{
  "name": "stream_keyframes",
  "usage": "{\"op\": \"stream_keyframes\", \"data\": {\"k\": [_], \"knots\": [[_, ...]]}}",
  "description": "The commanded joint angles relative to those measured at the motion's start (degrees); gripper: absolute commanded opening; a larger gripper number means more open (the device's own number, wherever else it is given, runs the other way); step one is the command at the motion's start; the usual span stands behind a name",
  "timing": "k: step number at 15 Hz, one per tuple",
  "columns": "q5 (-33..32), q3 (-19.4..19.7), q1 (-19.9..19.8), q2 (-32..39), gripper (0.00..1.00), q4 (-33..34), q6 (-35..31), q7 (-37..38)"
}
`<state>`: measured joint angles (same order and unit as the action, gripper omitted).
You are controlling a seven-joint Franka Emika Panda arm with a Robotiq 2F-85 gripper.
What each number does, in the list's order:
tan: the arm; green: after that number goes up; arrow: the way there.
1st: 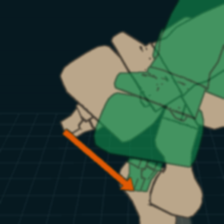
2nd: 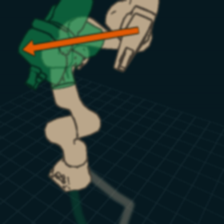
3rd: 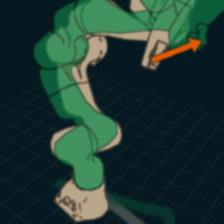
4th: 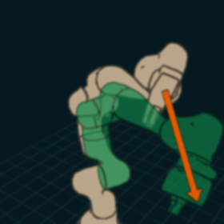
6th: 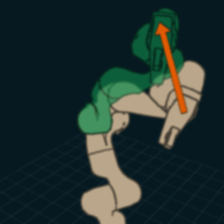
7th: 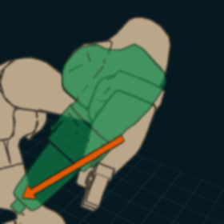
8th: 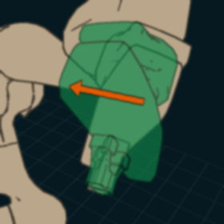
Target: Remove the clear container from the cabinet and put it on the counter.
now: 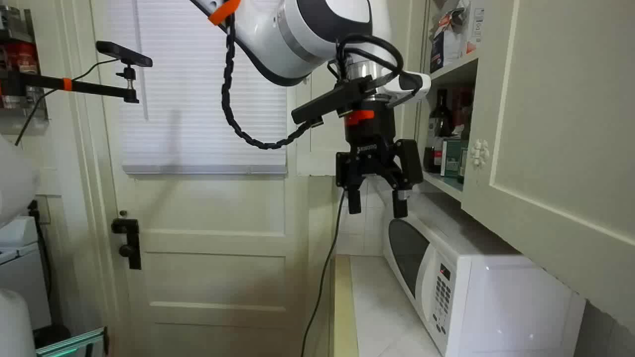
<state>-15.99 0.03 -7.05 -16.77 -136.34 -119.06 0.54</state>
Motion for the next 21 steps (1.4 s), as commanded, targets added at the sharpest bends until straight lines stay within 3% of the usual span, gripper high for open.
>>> {"op": "stream_keyframes", "data": {"k": [1, 10, 16, 18, 21], "knots": [[-0.24, 0.84, 0.92, 0.01, 1.0, 0.09, 0.18, 0.21], [-0.24, 0.84, 0.92, 0.01, 1.0, 0.1, 0.18, 0.21], [2.3, -2.48, 4.98, -1.21, 1.0, 6.7, -0.54, 3.33], [2.27, -3.63, 5.71, -1.39, 1.0, 9.14, -1.92, 6.82], [-0.01, -5.42, 5.15, -1.1, 1.0, 10.41, -9.0, 14.92]]}}
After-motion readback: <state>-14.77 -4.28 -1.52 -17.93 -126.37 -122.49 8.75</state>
